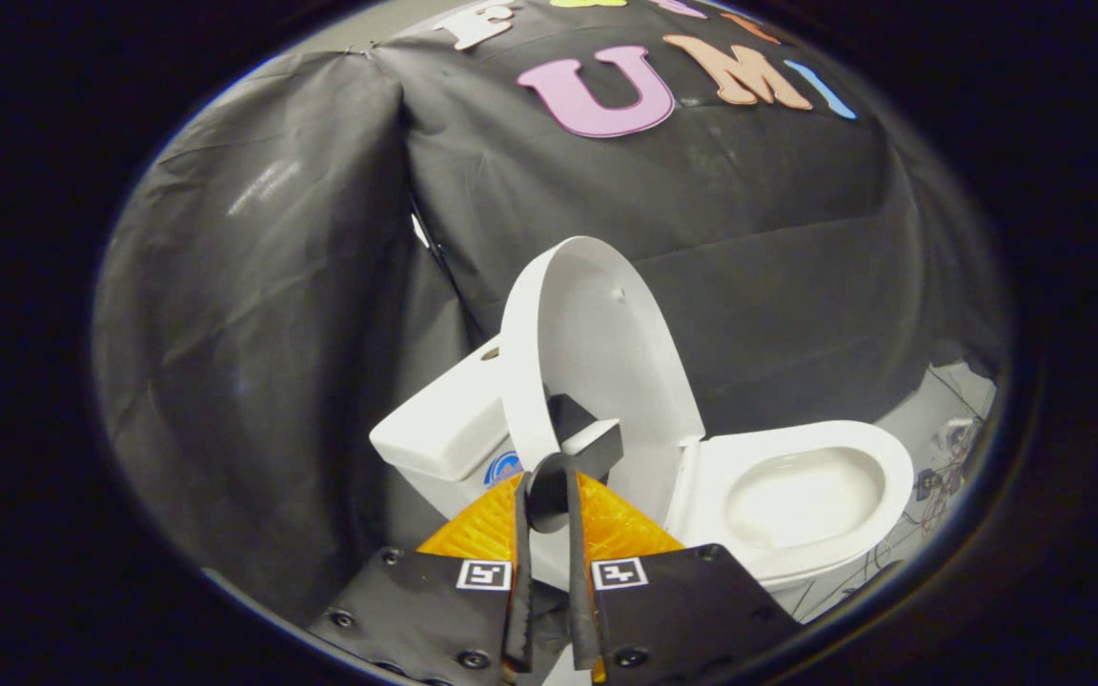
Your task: Open the toilet lid.
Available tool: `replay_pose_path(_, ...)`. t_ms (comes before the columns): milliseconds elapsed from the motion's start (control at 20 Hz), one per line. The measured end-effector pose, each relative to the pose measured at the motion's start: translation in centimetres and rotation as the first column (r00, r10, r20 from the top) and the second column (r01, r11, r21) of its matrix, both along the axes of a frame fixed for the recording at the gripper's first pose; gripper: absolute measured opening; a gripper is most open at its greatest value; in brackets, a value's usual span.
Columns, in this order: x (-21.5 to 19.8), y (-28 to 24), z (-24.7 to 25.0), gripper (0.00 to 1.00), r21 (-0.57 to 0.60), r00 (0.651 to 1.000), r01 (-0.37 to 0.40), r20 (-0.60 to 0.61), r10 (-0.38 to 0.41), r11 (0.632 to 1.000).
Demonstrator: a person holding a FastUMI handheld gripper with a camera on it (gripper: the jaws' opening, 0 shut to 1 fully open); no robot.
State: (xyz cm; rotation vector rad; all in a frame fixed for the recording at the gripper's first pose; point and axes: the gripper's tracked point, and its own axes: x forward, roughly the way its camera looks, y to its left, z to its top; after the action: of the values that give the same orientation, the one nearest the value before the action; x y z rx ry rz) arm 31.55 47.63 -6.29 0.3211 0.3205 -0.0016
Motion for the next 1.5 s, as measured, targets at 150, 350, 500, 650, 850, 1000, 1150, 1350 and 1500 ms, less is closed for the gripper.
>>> replay_pose_path(150, 0.4, 0.6, -0.1, 0.16, -0.034, 1.0, -0.018, -0.012, 0.018, 0.999)
replay_pose_path(350, 0.7, 1.3, -0.3, 0.17, -0.091, 0.999, -0.041, -0.027, 0.038, 0.995)
replay_pose_path(500, 1.1, 2.2, -0.3, 0.17, -0.146, 0.996, -0.08, -0.039, 0.075, 0.986)
replay_pose_path(650, 1.1, 2.0, -0.2, 0.17, -0.157, 0.995, -0.091, -0.046, 0.084, 0.983)
replay_pose_path(850, 0.8, 2.8, 0.0, 0.36, -0.104, 0.993, -0.115, -0.04, 0.111, 0.988)
replay_pose_path(1000, 0.5, 3.7, 1.7, 0.62, -0.072, 0.99, -0.138, 0.018, 0.14, 0.988)
replay_pose_path(1150, -0.7, 3.4, 3.0, 0.9, -0.077, 0.987, -0.156, 0.036, 0.159, 0.985)
replay_pose_path(1350, -1.7, 2.2, 6.2, 0.96, -0.067, 0.978, -0.171, 0.112, 0.177, 0.983)
replay_pose_path(1500, -2.3, -0.2, 9.3, 0.96, -0.108, 0.97, -0.147, 0.178, 0.164, 0.983)
